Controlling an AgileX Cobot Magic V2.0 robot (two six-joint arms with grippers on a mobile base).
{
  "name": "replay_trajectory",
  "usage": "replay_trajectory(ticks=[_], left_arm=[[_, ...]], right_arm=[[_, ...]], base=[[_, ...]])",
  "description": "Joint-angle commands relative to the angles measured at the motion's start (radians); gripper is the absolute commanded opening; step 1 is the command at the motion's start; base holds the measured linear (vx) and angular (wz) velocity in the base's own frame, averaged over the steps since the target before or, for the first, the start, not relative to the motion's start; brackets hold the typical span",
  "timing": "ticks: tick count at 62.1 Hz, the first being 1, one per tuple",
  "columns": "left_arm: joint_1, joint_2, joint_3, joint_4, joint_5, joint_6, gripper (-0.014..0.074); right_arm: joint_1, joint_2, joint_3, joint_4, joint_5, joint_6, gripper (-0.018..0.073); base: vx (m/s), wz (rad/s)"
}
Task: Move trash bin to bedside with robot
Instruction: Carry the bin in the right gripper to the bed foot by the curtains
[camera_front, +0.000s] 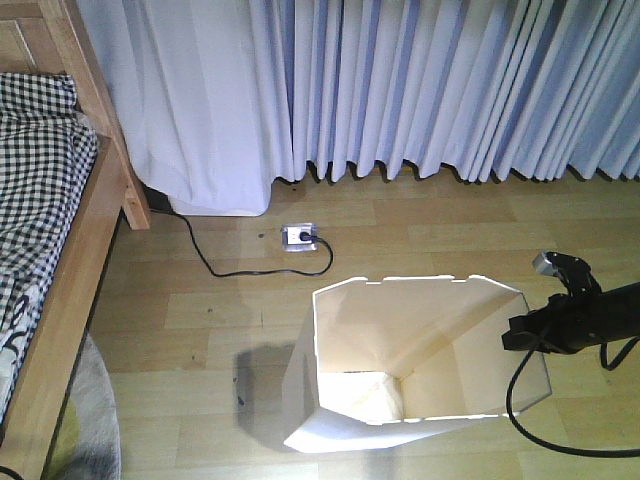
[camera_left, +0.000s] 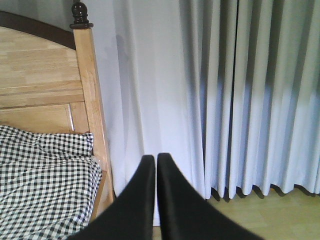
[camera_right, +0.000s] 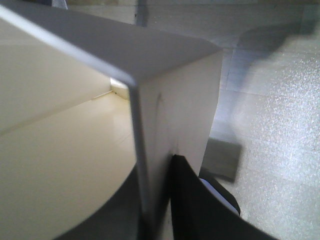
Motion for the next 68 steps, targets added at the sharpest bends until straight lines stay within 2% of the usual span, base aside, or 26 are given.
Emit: replay_trajectory(ticks=[1,68], left_arm=[[-0.006,-0.007,0.012,-0.009,-0.075,-0.014,-0.0006],[-0.006,-0.007,0.012,-0.009,-0.075,-0.014,-0.0006]], right_arm=[[-0.003,-0.068,-0.009,0.061,0.231,0.011,-0.0003],[-0.003,-0.068,-0.009,0.061,0.231,0.011,-0.0003]], base=[[0.15,0.01],[0.14,0.01]])
